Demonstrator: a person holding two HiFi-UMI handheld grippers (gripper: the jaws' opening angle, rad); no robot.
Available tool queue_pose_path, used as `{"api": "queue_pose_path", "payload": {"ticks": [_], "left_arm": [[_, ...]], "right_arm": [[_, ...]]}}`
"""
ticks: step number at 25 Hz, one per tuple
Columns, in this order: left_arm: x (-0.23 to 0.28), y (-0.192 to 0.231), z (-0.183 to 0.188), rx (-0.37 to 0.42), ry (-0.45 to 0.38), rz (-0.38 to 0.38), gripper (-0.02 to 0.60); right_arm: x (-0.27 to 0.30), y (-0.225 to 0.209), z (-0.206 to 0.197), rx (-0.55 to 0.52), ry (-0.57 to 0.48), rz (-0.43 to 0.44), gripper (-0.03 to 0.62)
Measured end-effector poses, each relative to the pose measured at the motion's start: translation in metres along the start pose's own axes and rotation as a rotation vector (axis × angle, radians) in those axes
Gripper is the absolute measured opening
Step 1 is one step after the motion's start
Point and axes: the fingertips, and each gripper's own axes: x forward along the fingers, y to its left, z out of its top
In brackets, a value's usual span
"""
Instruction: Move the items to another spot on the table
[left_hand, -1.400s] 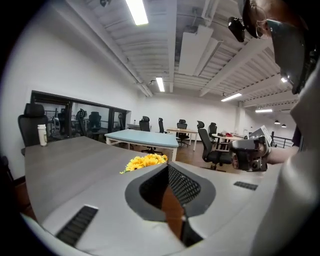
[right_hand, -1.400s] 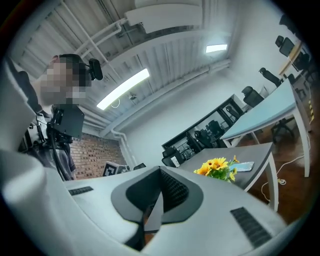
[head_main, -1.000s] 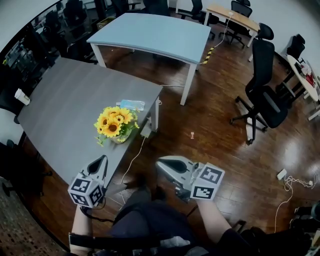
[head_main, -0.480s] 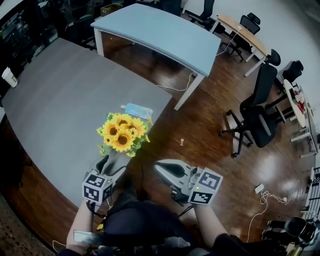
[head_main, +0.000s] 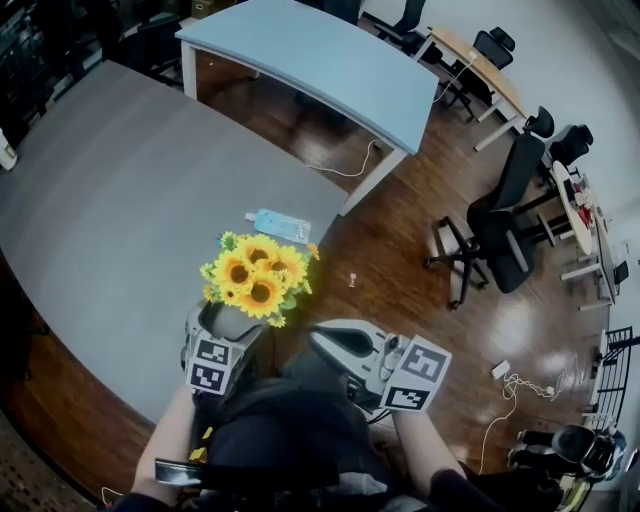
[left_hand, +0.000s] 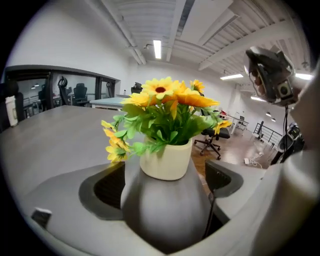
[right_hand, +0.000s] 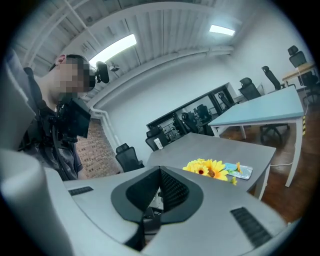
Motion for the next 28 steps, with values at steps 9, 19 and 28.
{"api": "queue_pose_path", "payload": {"ticks": [9,19,28], "left_arm": [[0.029,-0.006,0.006,0.107,-0.025,-0.054,0.515],[0.055,-0.004,0.013,0.17,-0.028,-0.041,0.517],[0.065,-0.001,0.005,0.181,-0.018,-0.031,0.517]], "right_arm": [[0.012,-0.001,-0.004,-0.025,0.091,-0.02,-0.02],[0.008,-0.015,-0.004,-0.009,0.073,-0.034,-0.02],[-0.01,-0.045,-0.007,0.074,0.009,-0.031,-0.02]]}}
